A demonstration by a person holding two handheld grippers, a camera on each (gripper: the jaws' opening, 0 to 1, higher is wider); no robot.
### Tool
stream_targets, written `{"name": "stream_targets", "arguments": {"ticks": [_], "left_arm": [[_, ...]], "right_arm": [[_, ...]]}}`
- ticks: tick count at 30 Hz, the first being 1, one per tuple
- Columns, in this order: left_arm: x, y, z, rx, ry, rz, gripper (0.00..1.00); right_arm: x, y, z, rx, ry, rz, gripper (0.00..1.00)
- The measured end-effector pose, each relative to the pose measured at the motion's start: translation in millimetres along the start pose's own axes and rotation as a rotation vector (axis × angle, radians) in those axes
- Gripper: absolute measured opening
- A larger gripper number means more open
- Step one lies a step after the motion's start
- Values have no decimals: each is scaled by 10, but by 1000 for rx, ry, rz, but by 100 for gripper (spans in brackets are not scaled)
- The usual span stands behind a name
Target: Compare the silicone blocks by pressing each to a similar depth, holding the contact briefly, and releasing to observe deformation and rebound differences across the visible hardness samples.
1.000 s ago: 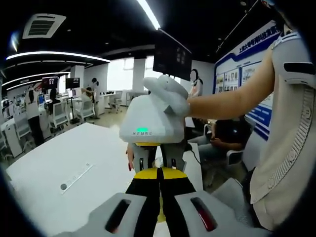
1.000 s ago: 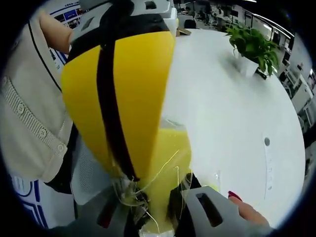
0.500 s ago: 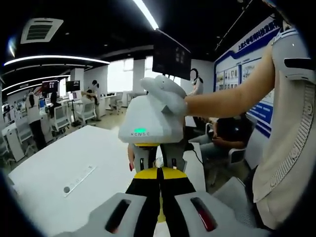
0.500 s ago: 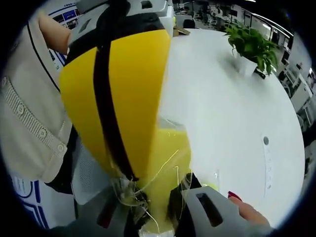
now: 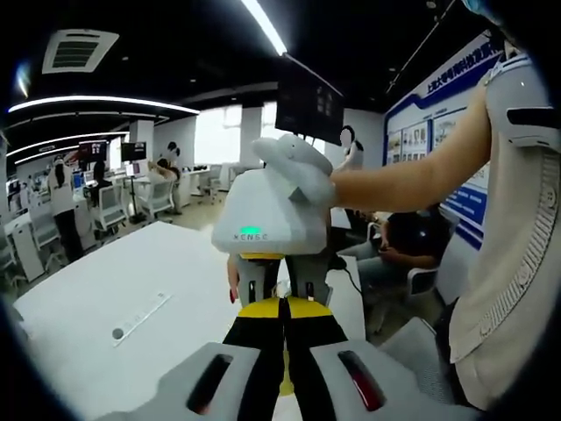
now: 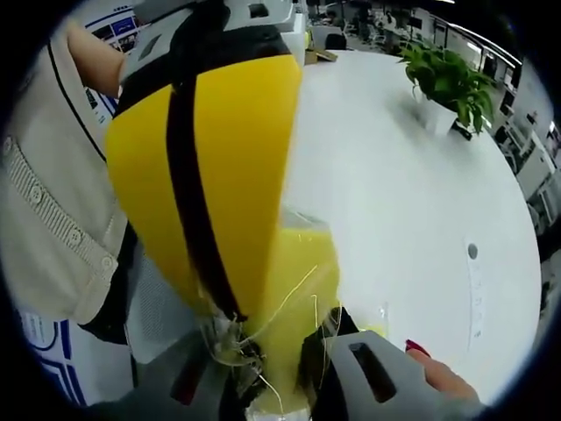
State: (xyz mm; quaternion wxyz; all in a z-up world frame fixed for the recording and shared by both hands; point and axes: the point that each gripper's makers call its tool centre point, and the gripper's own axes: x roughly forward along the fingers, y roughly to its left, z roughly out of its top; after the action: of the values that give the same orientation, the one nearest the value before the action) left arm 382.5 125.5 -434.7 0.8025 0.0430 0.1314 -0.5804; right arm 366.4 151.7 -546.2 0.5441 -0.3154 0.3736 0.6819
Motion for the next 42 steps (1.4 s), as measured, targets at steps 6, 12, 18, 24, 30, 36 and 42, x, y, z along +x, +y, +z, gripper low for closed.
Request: {"name": "stream_targets", "arguments": {"ticks": [6, 12, 18, 24, 30, 36, 42], "left_arm": [[5, 41, -12, -3, -14, 11, 0], [22, 73, -18, -14, -26, 19, 0], [23, 118, -23, -23, -29, 29, 0], [-4, 151, -9, -44, -33, 46, 0], [-26, 158, -19, -50, -34, 47, 0], [-34, 167, -29, -54, -32, 52, 0], [-43, 172, -26, -58, -35, 52, 0]], "right_arm": [[15, -35, -1, 6, -4, 4, 8], [24, -69, 0, 9, -10, 7, 8], [24, -115, 14, 30, -23, 9, 9], [26, -131, 57, 38, -40, 8, 10], [40, -133, 74, 38, -40, 10, 11], [52, -133, 81, 39, -42, 19, 12], [51, -135, 91, 34, -55, 17, 14]]}}
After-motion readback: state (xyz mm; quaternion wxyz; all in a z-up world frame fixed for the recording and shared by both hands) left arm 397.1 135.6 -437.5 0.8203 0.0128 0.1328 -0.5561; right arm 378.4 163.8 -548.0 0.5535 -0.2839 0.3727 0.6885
